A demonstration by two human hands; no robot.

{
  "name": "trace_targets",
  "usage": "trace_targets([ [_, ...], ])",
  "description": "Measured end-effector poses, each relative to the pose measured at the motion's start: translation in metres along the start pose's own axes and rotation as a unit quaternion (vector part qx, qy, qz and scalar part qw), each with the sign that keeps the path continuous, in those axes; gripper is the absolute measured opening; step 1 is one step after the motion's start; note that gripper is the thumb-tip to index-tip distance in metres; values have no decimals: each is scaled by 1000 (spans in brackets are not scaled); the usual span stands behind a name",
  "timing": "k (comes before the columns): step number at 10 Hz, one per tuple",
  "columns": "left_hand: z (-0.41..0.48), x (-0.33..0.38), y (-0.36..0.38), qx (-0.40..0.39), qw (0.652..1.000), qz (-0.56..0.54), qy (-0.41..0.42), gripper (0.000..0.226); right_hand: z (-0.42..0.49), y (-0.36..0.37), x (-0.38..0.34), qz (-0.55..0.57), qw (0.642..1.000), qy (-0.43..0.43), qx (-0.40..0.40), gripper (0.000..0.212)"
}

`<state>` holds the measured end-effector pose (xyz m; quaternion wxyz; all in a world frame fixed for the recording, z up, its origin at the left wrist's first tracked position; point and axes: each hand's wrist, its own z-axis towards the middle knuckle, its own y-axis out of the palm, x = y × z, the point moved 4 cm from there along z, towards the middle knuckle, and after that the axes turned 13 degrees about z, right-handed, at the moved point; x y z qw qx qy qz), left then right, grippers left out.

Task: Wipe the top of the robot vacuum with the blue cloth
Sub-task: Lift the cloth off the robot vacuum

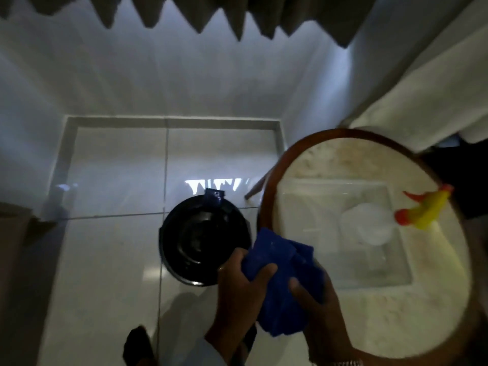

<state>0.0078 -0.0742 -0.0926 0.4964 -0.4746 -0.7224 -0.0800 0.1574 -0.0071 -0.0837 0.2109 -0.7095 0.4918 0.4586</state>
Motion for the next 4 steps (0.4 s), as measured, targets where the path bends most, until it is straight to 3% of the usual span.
trace_targets([
  [1, -3, 40, 55, 13, 1000, -4, 20, 21, 34, -37, -27, -95, 983, -57, 145, 49],
  [2, -3, 52, 89, -57, 998, -13, 21, 36, 80, -63, -33, -258, 953, -83, 133, 37],
  [3, -7, 52, 79, -83, 996, 27, 34, 33, 111, -69, -32, -347, 933, -51, 80, 37],
  [4, -7, 76, 29, -11, 995, 64, 80, 32, 107, -47, -63, -372, 921, -63, 92, 52],
])
